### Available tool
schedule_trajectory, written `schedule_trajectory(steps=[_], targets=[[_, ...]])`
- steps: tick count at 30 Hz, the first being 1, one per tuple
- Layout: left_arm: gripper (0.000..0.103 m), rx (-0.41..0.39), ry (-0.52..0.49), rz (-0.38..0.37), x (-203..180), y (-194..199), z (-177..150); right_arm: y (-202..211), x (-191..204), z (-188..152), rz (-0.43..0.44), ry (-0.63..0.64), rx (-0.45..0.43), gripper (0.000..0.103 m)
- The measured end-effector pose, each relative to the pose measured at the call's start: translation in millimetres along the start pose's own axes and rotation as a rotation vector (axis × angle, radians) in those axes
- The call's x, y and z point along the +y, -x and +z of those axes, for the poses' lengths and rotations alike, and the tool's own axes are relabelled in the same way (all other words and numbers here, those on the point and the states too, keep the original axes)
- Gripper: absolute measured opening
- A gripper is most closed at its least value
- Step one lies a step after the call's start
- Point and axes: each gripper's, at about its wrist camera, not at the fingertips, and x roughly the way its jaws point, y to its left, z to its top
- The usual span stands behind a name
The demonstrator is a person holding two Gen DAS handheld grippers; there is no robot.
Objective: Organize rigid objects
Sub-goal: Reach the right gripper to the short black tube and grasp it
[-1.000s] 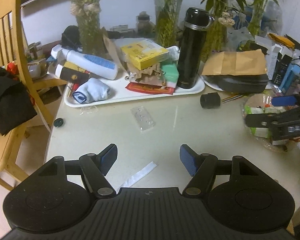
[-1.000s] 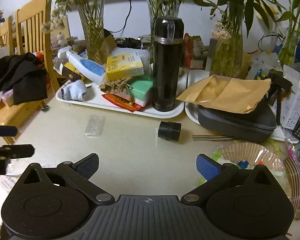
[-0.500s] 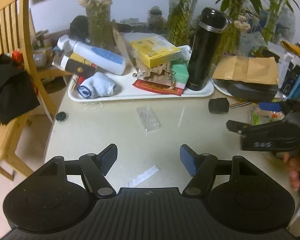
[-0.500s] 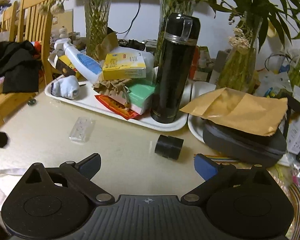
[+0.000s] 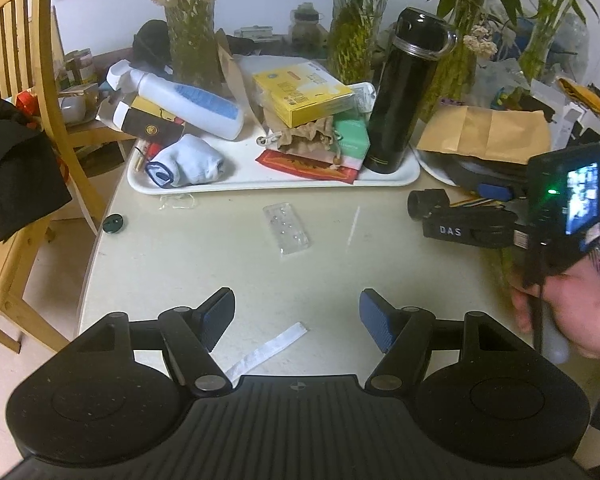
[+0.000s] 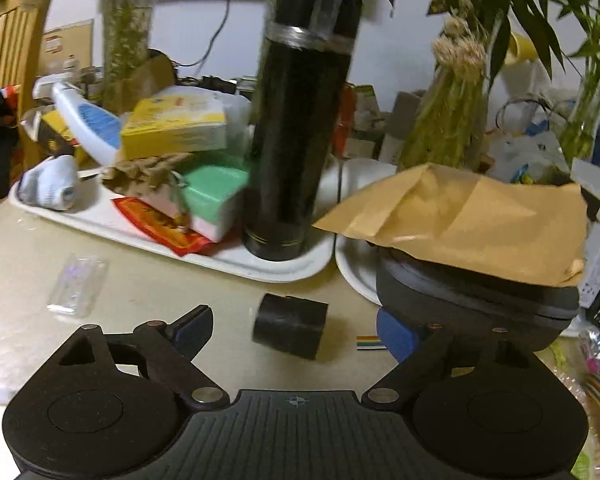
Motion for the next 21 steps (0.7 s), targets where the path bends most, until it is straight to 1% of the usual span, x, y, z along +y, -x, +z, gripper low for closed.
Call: schedule_trajectory(steps=[5,8,11,13,15,16,18,19,21], targets=[[0.069,0.003,0.005,-0.002,-0.7,-0.3,1.6,-18.0,-5.9,-2.5,-0.009,-0.023,0.022,0.080],[0.069,0.010,0.015,-0.018,-1.6,-0.2,2.8,-23.9,-8.7,-2.2,-0.005,-0.051,0.032,0.076],[0.069,0.010,0.005,-0.029,-4.5,1.2,2.7,-29.1,-6.7,-1.7,0.011,-0.056,0.042,0.075],[0.069,0.007,-0.009,-0.023,-6.9,1.3,1.7,-33.3,-5.1,-1.4,0.015,-0.058,0.050,0.074],[0.069,0.009,-0.020,-0.015,-7.3,-0.4,0.8,-39.2,-3.5,-1.4,0.019,-0.063,0.068,0.072],[0.069,0.009,-0.025,-0.015,-7.1,-1.0,-0.1,-42.0,-2.7,-1.5,0.019,-0.062,0.076,0.067],[0.069,0.012,-0.029,-0.009,-5.5,-2.0,-1.8,-44.6,-1.9,-0.7,0.017,-0.052,0.087,0.052],[0.069,0.014,-0.025,-0.005,-4.1,-2.7,-2.1,-45.3,-1.6,0.1,0.015,-0.051,0.097,0.049],[0.068,0.015,-0.016,-0.006,-1.6,-3.7,-1.8,-42.8,-1.4,2.3,0.017,-0.048,0.104,0.048]])
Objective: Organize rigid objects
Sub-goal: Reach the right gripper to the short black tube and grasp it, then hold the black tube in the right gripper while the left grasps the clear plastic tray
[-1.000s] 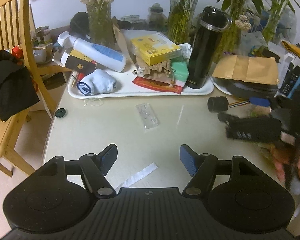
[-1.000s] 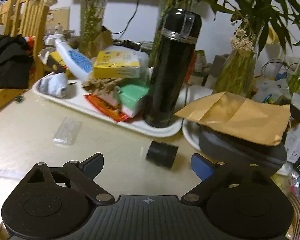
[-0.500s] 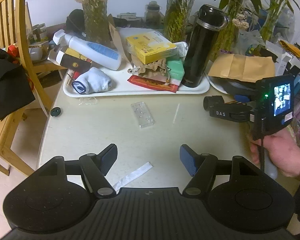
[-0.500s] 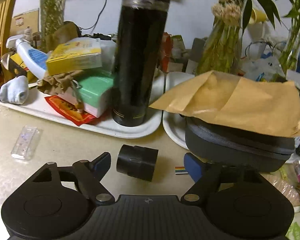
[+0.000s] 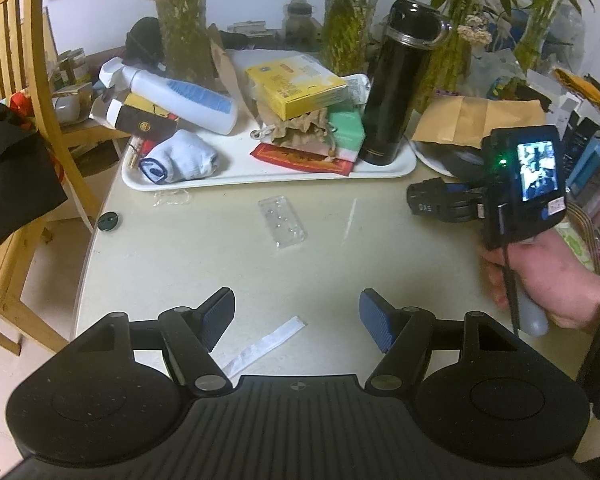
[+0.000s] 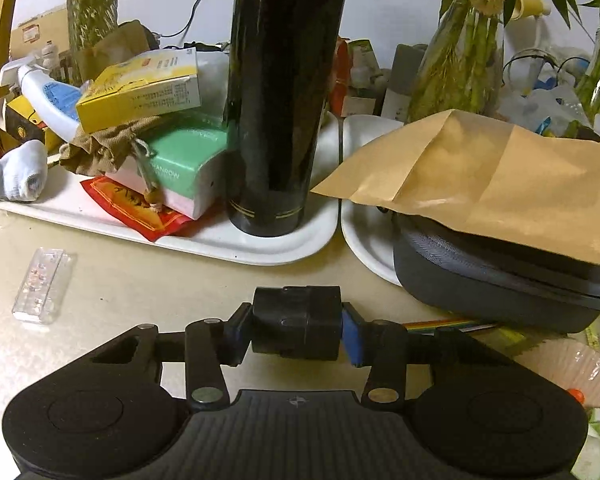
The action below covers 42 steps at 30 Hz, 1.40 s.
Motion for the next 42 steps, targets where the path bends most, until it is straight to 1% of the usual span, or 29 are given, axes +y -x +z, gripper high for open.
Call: schedule_trajectory(steps=[3,9,14,17,20,22,26,31,36,42], targets=[[0.069,-0.008,0.012,0.007,2.8,-0.6,0.5,8.4,3.1,3.3,0.003,0.024,-0.003,0.048],[0.069,-0.019,0.001,0.033,2.6,-6.6,-1.0,31.7,6.2,7.3,0.072,0.048,0.021,0.048],[0.068,-0.022,-0.011,0.031,0.8,-10.8,-1.7,61.3,8.6,14.3,0.108,0.056,0.008,0.048],[0.068,-0.032,0.002,0.034,0.0,-12.8,-0.1,85.2,11.2,20.0,0.118,0.076,-0.003,0.048],[0.068,-0.044,0.003,0.028,-2.8,-15.2,0.5,109.8,9.3,23.5,0.148,0.068,0.015,0.048],[0.068,-0.055,-0.017,0.024,-5.3,-16.1,-0.4,127.7,5.7,22.7,0.166,0.052,0.029,0.048],[0.068,-0.091,-0.036,0.027,-7.5,-15.4,2.0,172.0,-4.3,13.9,0.172,0.054,0.014,0.048],[0.068,-0.137,-0.009,0.036,-6.0,-12.3,15.4,213.2,-26.8,-3.7,0.211,-0.032,0.009,0.048],[0.069,-0.149,0.019,0.047,-2.8,-20.5,24.6,227.4,-26.5,-19.5,0.239,-0.037,0.021,0.048],[0.068,-0.121,0.019,0.064,4.5,-51.1,28.6,227.5,-16.0,-21.7,0.240,0.014,0.031,0.048]])
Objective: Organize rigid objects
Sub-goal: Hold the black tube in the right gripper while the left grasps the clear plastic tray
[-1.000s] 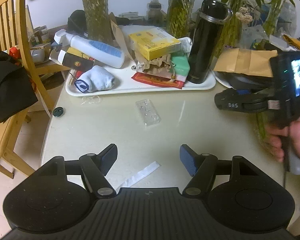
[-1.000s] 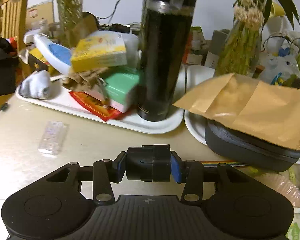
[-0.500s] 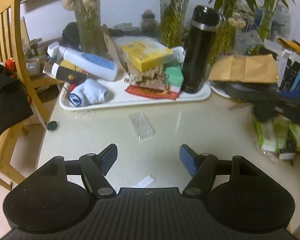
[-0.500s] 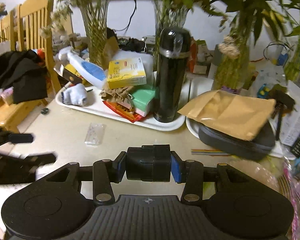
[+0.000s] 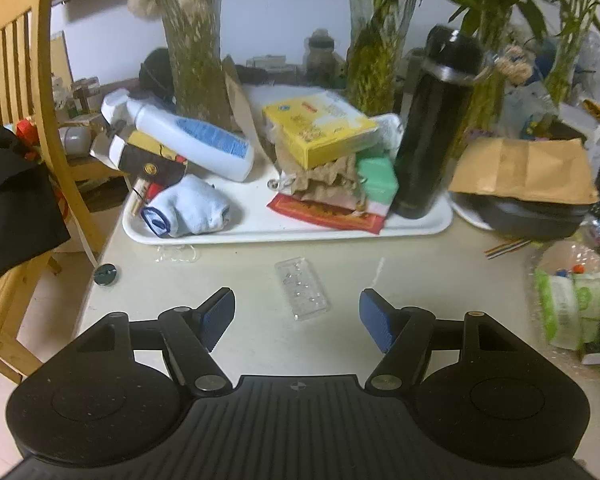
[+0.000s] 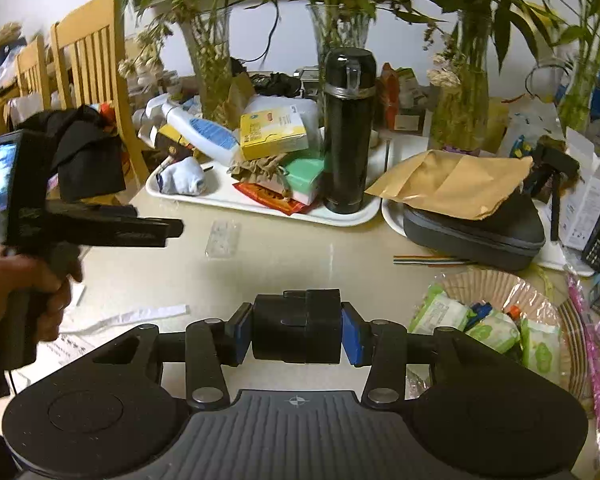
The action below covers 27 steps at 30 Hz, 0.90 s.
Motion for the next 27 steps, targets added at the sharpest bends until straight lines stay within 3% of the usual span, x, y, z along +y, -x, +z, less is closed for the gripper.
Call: schedule_trajectory(steps=[19,24,27], targets=[[0.067,0.111,0.020,0.046,-0.4,-101.5,1.7,0.3,1.8,1.8,0.073,-0.002,0.020,0.048],[0.050,0.136,0.033,0.030,-1.0,-115.4,5.1,-1.4,3.0,3.1,0.085,-0.001,0.024,0.048],[0.033,0.142,0.004,0.063,-4.2,-118.2,5.4,-2.4,2.8,3.4,0.086,-0.005,0.028,0.048]])
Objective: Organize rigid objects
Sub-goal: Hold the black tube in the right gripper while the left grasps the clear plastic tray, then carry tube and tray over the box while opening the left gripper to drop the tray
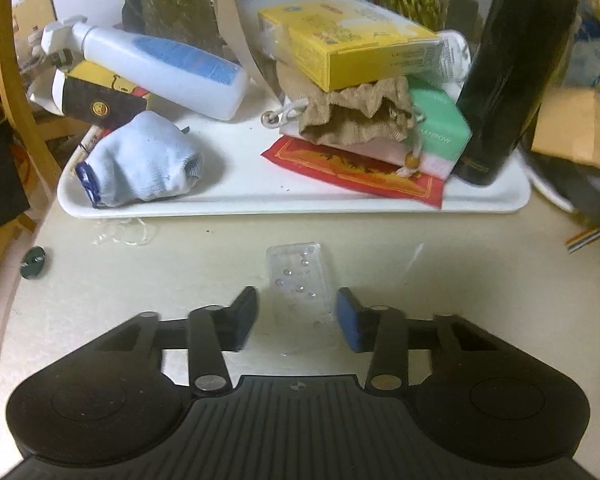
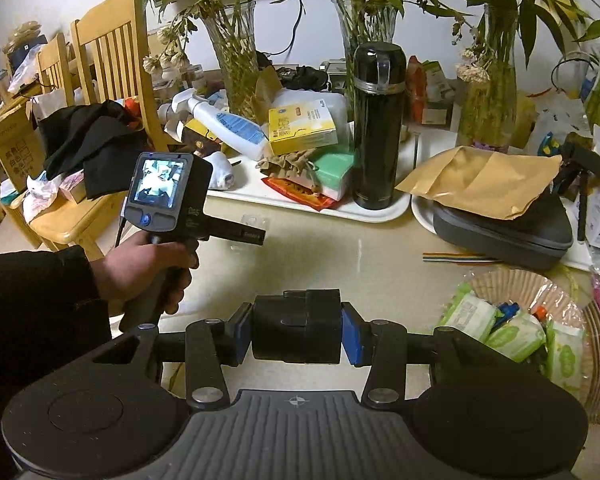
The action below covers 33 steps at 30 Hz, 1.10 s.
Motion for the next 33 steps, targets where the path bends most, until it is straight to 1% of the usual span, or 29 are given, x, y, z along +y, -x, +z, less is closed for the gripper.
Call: schedule_trajectory(steps=[1,6,9,14,18,22,23,31,33], targets=[[0.033,0.000,-0.021,0.010,-1.7,0.5,-0.4,-0.3,0.0,-0.1,-0.001,0.000,0.001,0.048],[0.033,0.033,-0.040,0.006,-1.1,4.5,-1.4,-4.7,-1.8,-2.2,0.000,-0.005,0.022,0.048],[0.032,0.037,-0.058,0.008,-2.3,9.0,-3.8,-9.1,-4.0,-4.5,-0.012,-0.011,0.039,0.048],[0.032,0.034,-0.043,-0.032,-0.2,22.9,-8.5,-15.7,-8.7,-6.7,-0.034,-0.023,0.060,0.048],[0.032,0.026,-0.035,-0.058,0.2,36.9,-10.5,-21.4,-9.9,-8.3,-0.050,-0.029,0.077,0.048],[0.032,-0.002,-0.051,-0.082,-1.8,56.5,-11.5,-27.6,-9.8,-10.5,-0.062,-0.035,0.096,0.048],[0.032,-0.010,-0.050,-0.099,-1.1,61.7,-12.1,-29.2,-9.9,-11.1,-0.065,-0.037,0.099,0.048],[0.032,-0.040,-0.034,-0.127,5.3,98.7,-15.5,-39.6,-7.9,-13.9,-0.091,-0.030,0.121,0.048],[0.032,-0.046,-0.012,-0.143,8.8,109.1,-17.1,-40.1,-7.4,-14.1,-0.090,-0.028,0.124,0.048]])
